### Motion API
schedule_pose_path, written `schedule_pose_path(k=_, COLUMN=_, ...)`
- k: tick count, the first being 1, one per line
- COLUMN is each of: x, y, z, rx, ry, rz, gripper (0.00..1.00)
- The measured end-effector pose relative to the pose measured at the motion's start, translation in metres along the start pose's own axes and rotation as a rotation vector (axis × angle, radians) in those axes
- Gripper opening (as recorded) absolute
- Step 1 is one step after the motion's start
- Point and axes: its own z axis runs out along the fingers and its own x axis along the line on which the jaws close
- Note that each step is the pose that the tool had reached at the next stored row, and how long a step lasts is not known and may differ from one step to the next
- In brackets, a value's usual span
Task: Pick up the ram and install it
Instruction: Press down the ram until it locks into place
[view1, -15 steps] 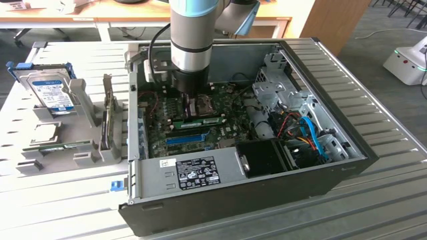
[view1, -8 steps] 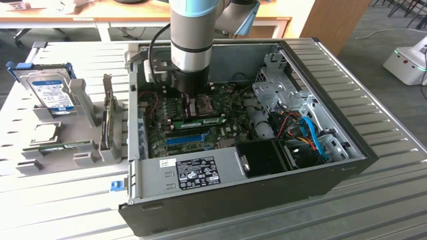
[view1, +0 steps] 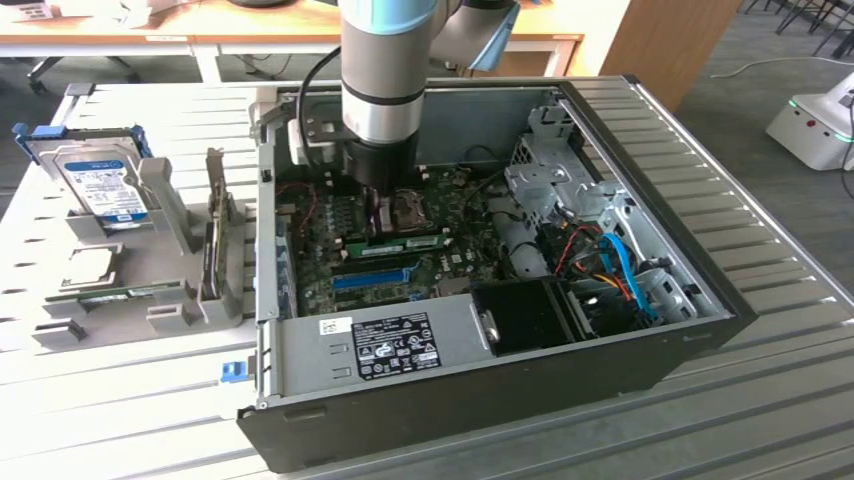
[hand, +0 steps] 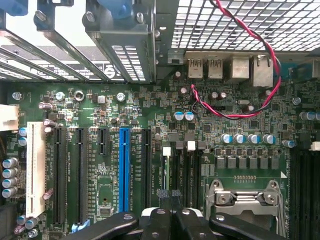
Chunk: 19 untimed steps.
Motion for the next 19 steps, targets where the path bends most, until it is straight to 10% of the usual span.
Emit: schedule_pose_path(k=19, x=0.000, y=0.0010, z=-0.0667, rx=-0.0077, ry=0.0027, rz=0.000, gripper=0.11)
